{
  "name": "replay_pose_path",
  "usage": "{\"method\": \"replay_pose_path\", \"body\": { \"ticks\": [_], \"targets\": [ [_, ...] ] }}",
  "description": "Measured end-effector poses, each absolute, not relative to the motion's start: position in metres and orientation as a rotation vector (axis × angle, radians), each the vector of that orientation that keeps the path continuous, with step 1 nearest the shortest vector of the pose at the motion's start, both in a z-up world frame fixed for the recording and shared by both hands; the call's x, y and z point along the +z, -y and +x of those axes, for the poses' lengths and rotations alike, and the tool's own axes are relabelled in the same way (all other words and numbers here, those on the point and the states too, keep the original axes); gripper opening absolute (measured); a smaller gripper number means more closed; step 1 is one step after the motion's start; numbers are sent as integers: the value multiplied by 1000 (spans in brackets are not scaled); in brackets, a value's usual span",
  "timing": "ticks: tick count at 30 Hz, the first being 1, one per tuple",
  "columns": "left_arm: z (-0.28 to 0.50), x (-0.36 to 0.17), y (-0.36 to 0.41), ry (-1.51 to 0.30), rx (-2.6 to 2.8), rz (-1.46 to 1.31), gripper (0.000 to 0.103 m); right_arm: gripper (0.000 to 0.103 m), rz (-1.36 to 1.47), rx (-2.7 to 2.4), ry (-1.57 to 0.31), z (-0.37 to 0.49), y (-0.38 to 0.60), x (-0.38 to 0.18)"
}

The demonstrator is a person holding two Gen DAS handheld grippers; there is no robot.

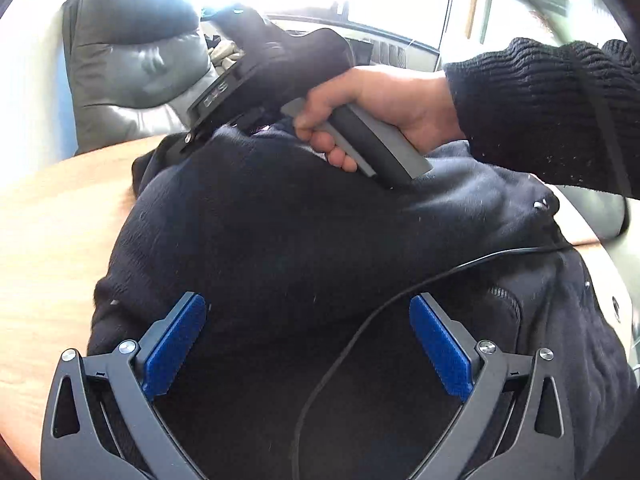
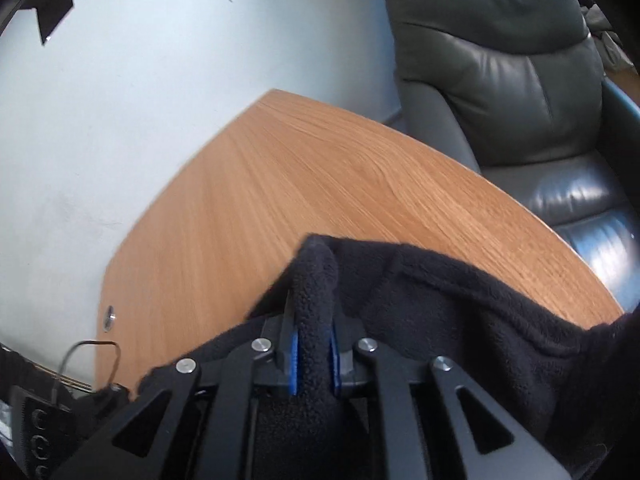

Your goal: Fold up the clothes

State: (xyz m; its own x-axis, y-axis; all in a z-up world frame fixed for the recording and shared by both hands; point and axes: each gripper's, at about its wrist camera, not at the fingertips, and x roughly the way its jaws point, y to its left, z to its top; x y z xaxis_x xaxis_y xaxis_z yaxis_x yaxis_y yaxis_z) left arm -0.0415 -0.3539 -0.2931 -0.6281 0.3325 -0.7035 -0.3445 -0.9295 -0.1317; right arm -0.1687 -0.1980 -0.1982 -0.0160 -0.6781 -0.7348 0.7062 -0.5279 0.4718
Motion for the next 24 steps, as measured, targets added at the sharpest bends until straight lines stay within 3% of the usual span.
{"method": "replay_pose_path", "body": {
  "ticks": [1,3,7,11,17,19,21,24],
  "targets": [
    [-39,-294,356,-18,2533,-1103,103,22,1221,-1768,1,-168,188,-197],
    [-38,-296,357,-12,2507,-1141,103,62,1192,-1841,57,-166,169,-192],
    [-27,-281,364,26,2486,-1136,103,67,1018,-1986,45,-128,130,-133],
    [-17,-270,361,34,2499,-1025,103,84,841,-2019,-20,-54,94,-88],
    [-34,-293,362,47,2486,-1169,103,82,1117,-2124,-130,8,53,-158],
    [-32,-300,370,60,2493,-1235,103,77,1234,-2232,-198,14,26,-189],
    [-32,-305,380,107,2483,-1282,103,63,1315,-2337,-245,14,-4,-211],
    [-35,-304,387,140,2461,-1307,103,58,1288,-2466,-293,35,-44,-209]
  ]
}}
